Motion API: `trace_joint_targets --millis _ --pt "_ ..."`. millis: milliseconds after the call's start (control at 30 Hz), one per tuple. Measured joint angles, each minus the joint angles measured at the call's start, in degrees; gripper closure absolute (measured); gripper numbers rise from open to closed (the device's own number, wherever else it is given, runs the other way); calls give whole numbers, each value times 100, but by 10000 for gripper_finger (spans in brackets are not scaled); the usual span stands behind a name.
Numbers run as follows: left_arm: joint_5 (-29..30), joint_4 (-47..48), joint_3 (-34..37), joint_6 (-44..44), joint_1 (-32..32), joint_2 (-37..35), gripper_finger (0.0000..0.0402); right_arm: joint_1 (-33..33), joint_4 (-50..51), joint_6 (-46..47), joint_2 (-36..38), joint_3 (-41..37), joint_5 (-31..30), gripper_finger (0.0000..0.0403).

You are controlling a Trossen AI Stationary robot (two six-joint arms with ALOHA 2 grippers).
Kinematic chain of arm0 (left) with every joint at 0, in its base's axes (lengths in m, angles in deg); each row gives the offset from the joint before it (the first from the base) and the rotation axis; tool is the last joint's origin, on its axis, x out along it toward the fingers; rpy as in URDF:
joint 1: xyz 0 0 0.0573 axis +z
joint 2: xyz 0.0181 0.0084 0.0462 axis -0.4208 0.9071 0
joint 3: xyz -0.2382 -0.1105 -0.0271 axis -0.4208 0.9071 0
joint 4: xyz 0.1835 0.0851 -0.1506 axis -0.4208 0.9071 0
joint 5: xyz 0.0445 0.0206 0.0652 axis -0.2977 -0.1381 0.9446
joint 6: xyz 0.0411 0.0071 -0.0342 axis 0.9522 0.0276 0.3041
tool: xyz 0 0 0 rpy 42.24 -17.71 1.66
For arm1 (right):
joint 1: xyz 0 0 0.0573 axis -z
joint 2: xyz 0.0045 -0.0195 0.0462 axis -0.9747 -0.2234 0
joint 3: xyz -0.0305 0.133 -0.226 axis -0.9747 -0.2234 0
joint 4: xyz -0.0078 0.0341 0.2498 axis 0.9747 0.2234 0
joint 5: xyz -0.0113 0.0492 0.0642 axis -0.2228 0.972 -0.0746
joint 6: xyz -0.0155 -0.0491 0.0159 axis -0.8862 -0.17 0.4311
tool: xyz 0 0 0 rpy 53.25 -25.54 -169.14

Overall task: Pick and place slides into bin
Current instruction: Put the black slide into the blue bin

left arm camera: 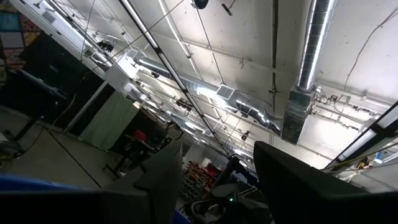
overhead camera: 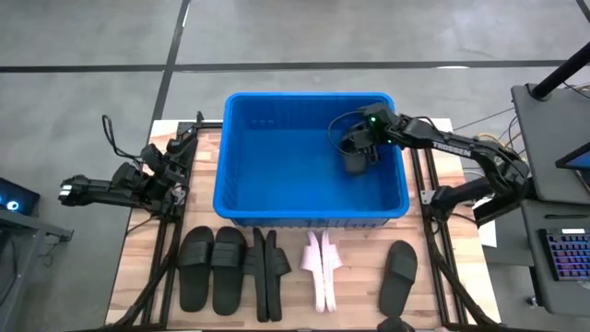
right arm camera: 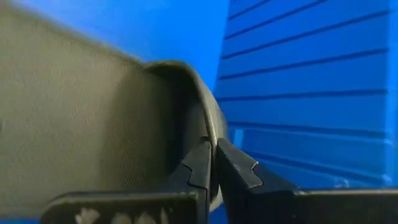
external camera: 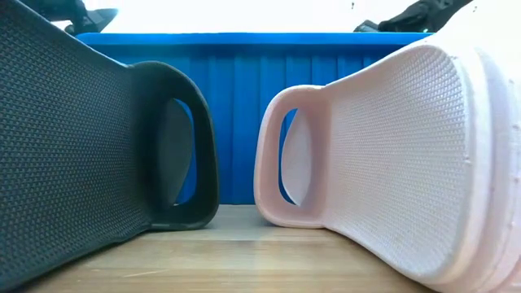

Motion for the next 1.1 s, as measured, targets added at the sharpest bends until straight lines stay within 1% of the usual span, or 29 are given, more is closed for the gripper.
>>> trace_joint_targets --millis 200,333,433,600,733,867,1100 --pt "13 0 24 -19 0 0 217 84 10 -503 -450 43 -10 391" --pt "11 0 24 -19 -2 0 217 157 10 -610 -680 57 -281 391" --pt "13 0 32 -23 0 0 217 255 19 -604 -817 57 -343 390" --pt "18 0 37 -28 0 0 217 320 61 -606 -998 70 -934 383" --pt "24 0 37 -17 0 0 217 344 106 -624 -1016 54 -1091 357" --pt "24 0 37 -15 0 0 217 343 122 -630 -1009 56 -1106 320" --pt "23 2 39 -13 0 0 217 327 208 -302 -993 57 -1185 236"
